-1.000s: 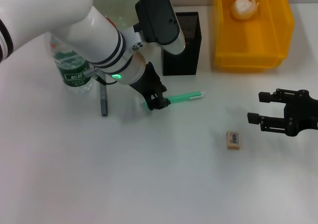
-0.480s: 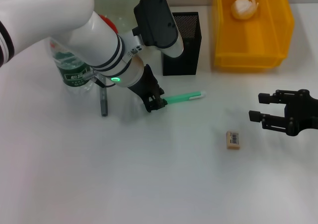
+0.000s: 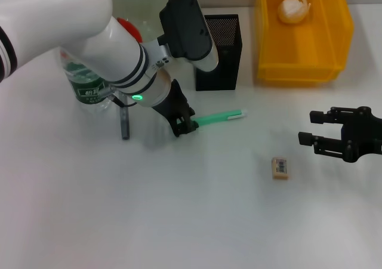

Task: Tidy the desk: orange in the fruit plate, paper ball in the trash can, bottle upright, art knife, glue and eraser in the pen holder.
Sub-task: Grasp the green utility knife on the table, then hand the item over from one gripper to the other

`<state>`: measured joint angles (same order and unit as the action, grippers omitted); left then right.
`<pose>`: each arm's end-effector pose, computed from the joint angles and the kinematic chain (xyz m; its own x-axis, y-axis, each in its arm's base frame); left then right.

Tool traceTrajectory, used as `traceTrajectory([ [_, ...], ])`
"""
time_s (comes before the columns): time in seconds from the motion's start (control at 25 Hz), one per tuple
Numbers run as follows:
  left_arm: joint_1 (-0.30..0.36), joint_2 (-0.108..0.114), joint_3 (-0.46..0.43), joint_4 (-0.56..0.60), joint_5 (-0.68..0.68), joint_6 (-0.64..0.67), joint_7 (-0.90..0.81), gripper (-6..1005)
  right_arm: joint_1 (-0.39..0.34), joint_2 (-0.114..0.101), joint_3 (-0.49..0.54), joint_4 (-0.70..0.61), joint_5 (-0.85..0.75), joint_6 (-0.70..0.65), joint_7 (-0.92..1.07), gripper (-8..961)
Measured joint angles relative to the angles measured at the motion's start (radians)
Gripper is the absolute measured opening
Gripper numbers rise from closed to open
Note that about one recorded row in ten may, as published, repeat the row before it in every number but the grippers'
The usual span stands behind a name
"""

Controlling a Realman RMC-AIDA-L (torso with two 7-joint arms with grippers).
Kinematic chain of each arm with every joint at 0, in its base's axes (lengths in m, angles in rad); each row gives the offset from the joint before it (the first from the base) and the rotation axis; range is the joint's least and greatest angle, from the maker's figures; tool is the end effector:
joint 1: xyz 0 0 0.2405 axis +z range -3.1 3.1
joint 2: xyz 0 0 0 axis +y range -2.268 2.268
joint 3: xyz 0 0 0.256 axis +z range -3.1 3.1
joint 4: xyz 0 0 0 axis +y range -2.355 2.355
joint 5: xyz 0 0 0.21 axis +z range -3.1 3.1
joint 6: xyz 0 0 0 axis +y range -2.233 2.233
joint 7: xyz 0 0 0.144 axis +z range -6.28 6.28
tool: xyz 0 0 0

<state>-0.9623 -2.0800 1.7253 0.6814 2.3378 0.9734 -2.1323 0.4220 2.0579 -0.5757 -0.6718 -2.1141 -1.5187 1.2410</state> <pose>-0.1521 0.4011 -0.1098 0.9203 0.1555 -0.3590 0.0529 -0.9587 -0.2796 0.3204 0.3031 0.0173 0.8386 -0.3406 -0.4252 -0.4837 -0.8246 -0.2933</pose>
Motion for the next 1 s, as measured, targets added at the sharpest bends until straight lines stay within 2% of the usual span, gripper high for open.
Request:
traceTrajectory([
  [0.4, 0.000, 0.000, 0.019, -0.001, -0.007, -0.003, 0.000, 100, -0.002, 0.001, 0.001, 0.000, 0.000, 0.000, 0.001, 590],
  [0.72, 0.009, 0.000, 0.004, 0.019, -0.022, 0.015, 0.001, 97, -0.004, 0.000, 0.000, 0.000, 0.004, -0.003, 0.001, 589],
  [0.88, 0.070, 0.005, -0.072, 0.137, -0.023, 0.132, 0.034, 97, -0.006, -0.007, 0.001, -0.001, 0.006, -0.016, 0.020, 589],
  [0.92, 0.097, 0.006, -0.118, 0.182, -0.023, 0.184, 0.059, 97, -0.006, -0.007, 0.001, -0.001, 0.006, -0.016, 0.020, 589],
  [1.0, 0.115, 0.006, -0.158, 0.212, -0.027, 0.226, 0.084, 97, -0.006, -0.013, 0.002, -0.003, 0.007, -0.031, 0.031, 590],
])
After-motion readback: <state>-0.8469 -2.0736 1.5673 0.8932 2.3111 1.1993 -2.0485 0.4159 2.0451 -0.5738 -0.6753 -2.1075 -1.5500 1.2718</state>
